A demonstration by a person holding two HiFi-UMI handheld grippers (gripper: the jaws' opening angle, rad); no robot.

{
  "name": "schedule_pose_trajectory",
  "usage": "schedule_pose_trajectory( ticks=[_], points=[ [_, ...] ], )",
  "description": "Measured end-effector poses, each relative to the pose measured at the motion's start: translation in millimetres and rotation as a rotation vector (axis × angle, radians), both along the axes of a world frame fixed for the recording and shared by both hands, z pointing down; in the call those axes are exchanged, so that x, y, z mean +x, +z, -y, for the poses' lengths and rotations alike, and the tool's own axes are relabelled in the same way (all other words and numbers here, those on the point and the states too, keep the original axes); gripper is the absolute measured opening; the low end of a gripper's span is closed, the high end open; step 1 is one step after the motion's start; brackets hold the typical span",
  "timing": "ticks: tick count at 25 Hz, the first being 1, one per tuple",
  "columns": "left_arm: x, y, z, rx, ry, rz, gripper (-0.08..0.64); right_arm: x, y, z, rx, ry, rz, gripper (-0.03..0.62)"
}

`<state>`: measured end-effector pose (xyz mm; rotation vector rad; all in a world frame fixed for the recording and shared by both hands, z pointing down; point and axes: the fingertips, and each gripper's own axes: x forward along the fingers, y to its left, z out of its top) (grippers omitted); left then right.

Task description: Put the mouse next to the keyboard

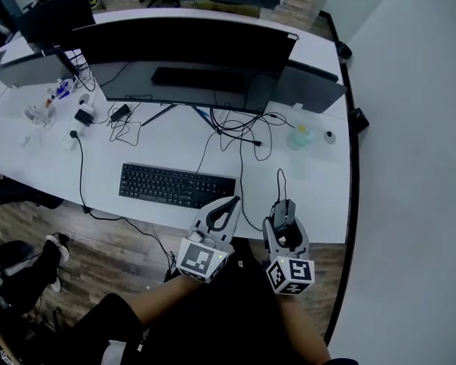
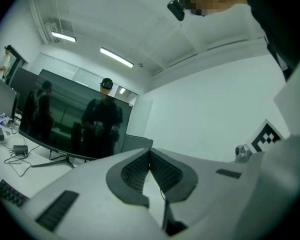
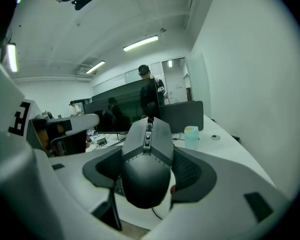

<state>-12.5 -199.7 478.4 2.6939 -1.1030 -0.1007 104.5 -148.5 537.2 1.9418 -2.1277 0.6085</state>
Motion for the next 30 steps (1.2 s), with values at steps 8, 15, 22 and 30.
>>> schedule_pose_trajectory(
  ticks=[8, 15, 22, 30],
  points=[
    [28, 20, 21, -0.009, 0.000, 0.073, 0.003, 7, 49, 19, -0.095, -0.037, 0.017, 0.307],
    [34, 38, 33, -0.057, -0.024, 0.123, 0.003, 11, 100, 37, -0.170, -0.061, 0.007, 0.307],
    [31, 50, 48, -0.079, -0.039, 0.149, 0.003, 12, 141, 49, -0.252, -0.072, -0.012, 0.307],
    [35, 62, 56, -0.105, -0.040, 0.139, 0.003, 12, 178, 56, -0.323, -0.080, -0.018, 0.307]
  ],
)
